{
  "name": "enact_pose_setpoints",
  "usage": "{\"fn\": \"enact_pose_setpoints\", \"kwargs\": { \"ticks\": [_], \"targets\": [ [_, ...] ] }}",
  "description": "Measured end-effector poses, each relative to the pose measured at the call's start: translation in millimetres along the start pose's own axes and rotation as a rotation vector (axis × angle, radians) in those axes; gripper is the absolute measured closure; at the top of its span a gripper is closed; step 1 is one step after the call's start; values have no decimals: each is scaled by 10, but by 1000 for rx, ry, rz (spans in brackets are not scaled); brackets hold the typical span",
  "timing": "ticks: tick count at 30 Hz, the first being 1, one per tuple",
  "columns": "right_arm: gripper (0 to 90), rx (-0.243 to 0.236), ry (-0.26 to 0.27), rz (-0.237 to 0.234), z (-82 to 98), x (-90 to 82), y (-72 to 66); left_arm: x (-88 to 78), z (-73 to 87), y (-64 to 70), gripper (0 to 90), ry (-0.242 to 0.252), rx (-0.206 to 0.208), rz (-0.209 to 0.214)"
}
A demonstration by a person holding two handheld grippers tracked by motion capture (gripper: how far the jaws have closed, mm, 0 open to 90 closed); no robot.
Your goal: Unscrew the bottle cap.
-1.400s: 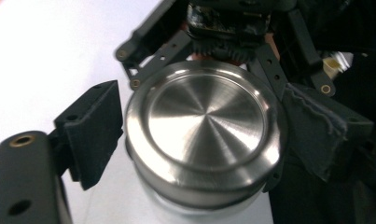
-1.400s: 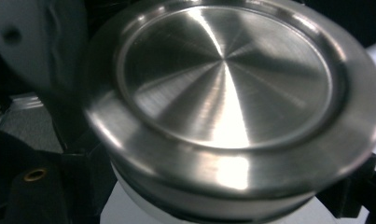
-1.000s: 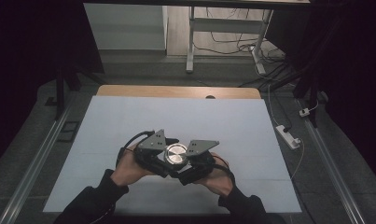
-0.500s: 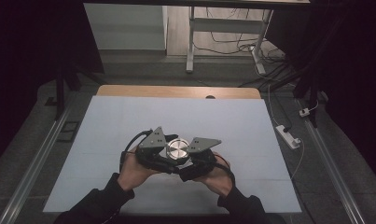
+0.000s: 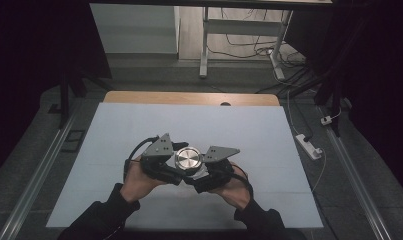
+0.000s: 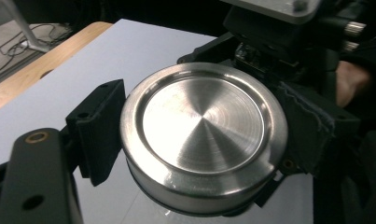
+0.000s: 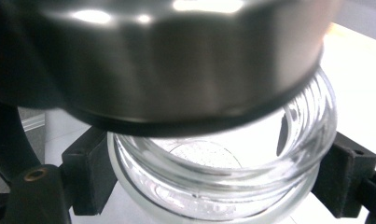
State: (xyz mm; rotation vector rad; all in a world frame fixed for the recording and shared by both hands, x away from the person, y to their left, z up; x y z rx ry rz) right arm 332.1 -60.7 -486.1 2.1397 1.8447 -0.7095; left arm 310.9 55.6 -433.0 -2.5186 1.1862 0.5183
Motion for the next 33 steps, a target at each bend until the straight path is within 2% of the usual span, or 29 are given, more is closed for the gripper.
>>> {"fn": "enact_pose_setpoints", "kwargs": {
  "ticks": [3,9,22,28,33],
  "targets": [
    [150,7,4,2,3,-14,17,-23,11,-3,204,-3,9,6],
    [151,12,7,13,13,-35,55,-72,28,-19,204,3,-4,25],
    [150,23,10,37,42,-85,146,-174,82,-30,205,4,-13,28],
    [150,30,13,47,52,-108,188,-211,140,-14,204,16,-33,57],
    [150,32,16,54,57,-124,219,-222,200,23,205,9,-29,66]
  ]
}}
Point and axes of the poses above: each handheld gripper's, and its own axes: x roughly forward along the jaws, z roughly out of its underside, y roughly to its right, the point moved 6 cm from there along x, roughly forward along the jaws, and after that the axes turned 14 degrees about -z, right-handed, at the moved point
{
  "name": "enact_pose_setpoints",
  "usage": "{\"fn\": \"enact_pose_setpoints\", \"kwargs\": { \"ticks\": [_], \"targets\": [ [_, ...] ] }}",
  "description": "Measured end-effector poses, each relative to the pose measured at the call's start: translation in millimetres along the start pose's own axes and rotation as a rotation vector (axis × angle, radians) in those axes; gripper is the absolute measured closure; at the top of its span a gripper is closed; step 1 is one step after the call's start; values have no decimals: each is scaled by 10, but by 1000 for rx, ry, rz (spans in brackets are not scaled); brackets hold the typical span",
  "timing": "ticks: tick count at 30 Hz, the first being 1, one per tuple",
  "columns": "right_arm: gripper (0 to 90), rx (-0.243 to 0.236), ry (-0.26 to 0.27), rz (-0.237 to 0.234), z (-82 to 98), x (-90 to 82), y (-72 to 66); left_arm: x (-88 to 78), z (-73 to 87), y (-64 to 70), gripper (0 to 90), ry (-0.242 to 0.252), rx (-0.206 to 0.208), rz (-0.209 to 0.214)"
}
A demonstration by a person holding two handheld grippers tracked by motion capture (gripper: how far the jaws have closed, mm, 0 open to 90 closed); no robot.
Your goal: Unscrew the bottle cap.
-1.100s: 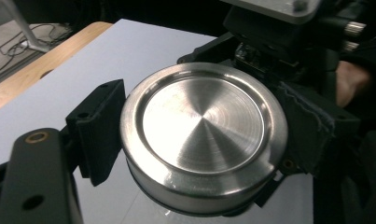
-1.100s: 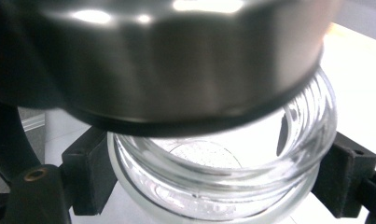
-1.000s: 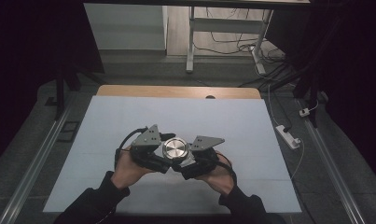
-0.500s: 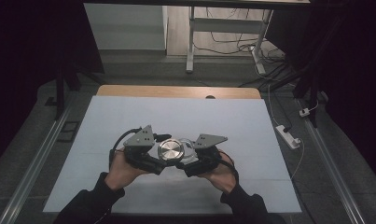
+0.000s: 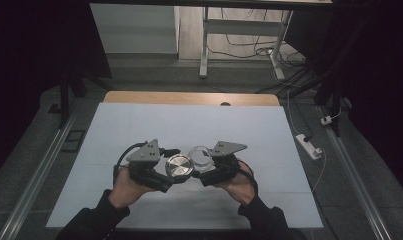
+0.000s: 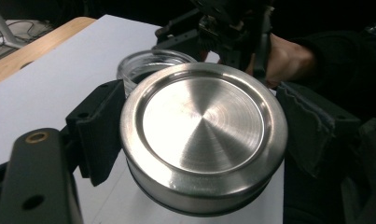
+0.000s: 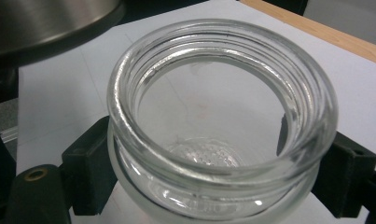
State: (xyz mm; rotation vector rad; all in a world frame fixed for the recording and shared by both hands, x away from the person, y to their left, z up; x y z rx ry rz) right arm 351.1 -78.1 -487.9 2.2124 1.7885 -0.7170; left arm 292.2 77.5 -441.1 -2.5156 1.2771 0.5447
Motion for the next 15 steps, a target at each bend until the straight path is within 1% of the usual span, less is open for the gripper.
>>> {"fn": "enact_pose_setpoints", "kwargs": {
  "ticks": [10,15],
  "targets": [
    [150,0,10,13,-24,-15,57,8,107,126,204,-4,15,30],
    [150,5,14,16,-34,-13,90,14,188,163,204,-9,12,39]
  ]
}}
Point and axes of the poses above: each handheld gripper's, and its own axes: x roughly forward along the jaws, z roughly out of its underside, y roughly to its right, the point moved 6 cm from there along x, roughly forward along the jaws, and after that the axes turned 14 degrees about -z, right-handed, at the moved point
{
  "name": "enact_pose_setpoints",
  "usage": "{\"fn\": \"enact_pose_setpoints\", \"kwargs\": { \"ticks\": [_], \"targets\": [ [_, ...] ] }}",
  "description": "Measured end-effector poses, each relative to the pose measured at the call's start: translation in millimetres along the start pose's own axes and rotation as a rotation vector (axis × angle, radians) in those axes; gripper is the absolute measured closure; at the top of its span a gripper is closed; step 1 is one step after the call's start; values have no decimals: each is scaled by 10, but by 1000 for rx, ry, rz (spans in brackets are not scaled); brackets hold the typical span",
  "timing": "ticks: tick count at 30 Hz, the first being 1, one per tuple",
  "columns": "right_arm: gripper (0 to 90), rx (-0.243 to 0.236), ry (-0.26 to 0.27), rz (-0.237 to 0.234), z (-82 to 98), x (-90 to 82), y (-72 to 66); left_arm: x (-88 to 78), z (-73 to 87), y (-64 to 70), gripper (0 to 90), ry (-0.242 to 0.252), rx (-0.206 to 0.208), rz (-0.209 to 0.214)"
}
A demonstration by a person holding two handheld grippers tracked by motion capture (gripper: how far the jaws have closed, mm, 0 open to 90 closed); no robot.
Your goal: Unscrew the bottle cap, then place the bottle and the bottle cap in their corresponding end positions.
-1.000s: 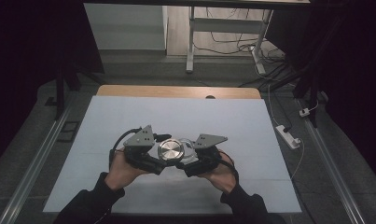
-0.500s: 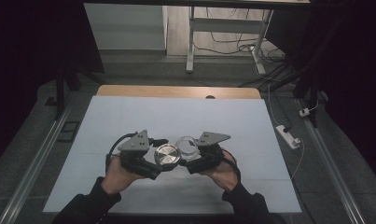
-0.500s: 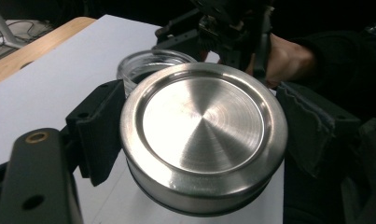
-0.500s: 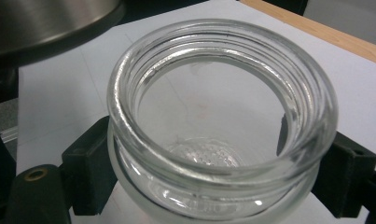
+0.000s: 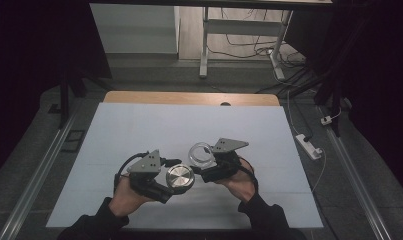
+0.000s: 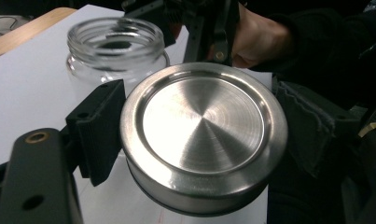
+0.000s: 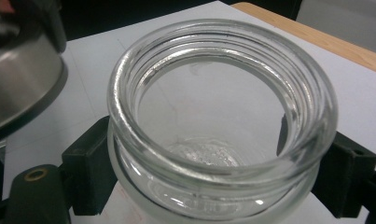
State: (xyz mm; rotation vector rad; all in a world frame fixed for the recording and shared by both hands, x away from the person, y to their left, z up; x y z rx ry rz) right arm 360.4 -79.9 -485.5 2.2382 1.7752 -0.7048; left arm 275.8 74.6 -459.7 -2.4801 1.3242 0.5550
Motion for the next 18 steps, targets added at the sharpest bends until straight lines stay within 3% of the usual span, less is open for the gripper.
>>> {"fn": "enact_pose_setpoints", "kwargs": {
  "ticks": [18],
  "targets": [
    [150,3,1,9,-49,90,145,159,167,110,204,-28,25,4]
  ]
}}
Point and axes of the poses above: each handheld gripper's, and its own axes: x roughly forward along the jaws, z roughly out of its underside, y roughly to its right, the point moved 6 cm from there along x, roughly forward along the jaws, and after that the axes turned 14 degrees about -z, right-handed, at the moved point
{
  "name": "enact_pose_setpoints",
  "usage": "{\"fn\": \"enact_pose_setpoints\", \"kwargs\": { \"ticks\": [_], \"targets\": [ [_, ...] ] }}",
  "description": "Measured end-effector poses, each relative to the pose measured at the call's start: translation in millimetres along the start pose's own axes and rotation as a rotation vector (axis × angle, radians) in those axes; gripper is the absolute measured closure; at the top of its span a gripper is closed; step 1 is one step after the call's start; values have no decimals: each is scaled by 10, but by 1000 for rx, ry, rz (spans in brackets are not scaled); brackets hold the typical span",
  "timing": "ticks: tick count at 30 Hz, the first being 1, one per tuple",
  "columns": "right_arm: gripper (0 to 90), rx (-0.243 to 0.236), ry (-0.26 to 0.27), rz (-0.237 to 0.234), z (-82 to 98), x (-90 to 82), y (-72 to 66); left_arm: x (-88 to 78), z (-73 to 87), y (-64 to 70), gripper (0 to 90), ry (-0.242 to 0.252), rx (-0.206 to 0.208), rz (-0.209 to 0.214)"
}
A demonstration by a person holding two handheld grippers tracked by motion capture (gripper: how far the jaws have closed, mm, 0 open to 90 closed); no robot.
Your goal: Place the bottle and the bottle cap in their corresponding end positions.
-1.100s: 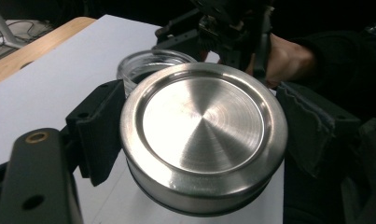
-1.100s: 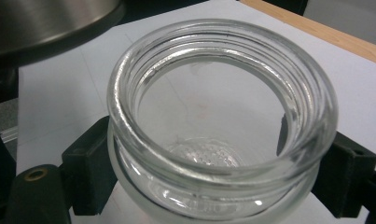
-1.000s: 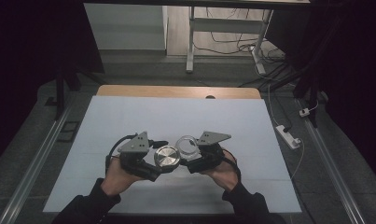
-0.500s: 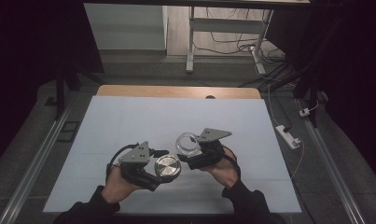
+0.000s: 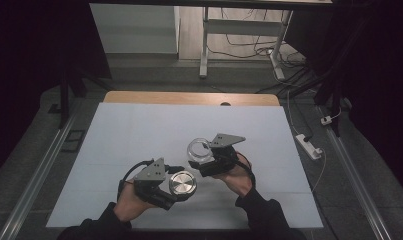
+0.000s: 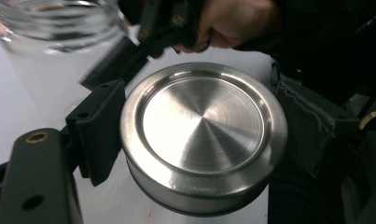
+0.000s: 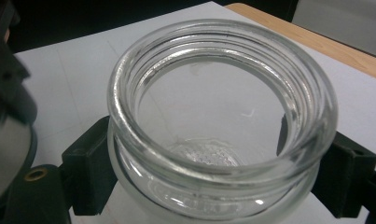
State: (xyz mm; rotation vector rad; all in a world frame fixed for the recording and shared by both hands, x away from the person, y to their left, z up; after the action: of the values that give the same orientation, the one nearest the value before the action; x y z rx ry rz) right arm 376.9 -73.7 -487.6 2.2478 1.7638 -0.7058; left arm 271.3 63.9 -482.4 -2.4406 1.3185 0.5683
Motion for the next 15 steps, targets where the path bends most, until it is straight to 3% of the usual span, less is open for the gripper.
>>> {"fn": "enact_pose_setpoints", "kwargs": {
  "ticks": [15],
  "targets": [
    [151,13,-4,19,-42,117,173,144,100,49,204,-6,5,5]
  ]
}}
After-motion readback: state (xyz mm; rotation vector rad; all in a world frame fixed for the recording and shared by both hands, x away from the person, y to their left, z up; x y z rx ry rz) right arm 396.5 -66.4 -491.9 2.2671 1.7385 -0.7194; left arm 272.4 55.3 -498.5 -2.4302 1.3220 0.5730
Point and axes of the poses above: each handheld gripper's, and its own axes: x roughly forward along the jaws, z roughly out of its underside, y roughly to its right, the point moved 6 cm from there along x, roughly forward along the jaws, and after that the axes turned 14 degrees about -z, right-handed, at the moved point
